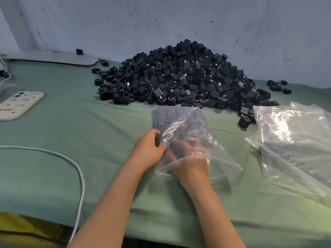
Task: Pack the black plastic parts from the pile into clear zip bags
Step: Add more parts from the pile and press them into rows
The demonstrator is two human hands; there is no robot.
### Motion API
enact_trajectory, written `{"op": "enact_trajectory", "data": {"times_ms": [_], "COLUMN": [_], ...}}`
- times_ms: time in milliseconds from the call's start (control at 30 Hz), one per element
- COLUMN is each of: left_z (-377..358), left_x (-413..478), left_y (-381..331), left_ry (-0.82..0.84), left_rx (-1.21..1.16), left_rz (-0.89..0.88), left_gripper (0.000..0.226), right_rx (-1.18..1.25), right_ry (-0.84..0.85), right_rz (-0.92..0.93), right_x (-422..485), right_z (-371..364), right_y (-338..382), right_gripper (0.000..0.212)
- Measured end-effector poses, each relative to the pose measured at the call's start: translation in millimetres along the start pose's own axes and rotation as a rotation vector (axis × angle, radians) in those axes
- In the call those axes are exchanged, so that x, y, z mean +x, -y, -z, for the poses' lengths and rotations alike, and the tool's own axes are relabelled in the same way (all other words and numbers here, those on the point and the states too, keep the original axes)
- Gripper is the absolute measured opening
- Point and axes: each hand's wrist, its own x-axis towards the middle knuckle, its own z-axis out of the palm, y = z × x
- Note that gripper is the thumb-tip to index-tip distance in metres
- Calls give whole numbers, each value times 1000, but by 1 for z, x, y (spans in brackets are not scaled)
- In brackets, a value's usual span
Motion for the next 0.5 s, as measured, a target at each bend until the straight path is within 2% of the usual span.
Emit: {"op": "enact_trajectory", "data": {"times_ms": [300, 500], "left_z": [1, 6], "left_x": [1, -1], "left_y": [0, 1], "left_ry": [-2, -20], "left_rx": [23, 88], "left_rz": [-8, 35], "left_gripper": [43, 34], "right_rx": [-87, -2], "right_ry": [8, 57], "right_rz": [6, -31], "right_x": [3, 5], "right_z": [-1, -2], "right_y": [1, -2], "right_gripper": [9, 14]}}
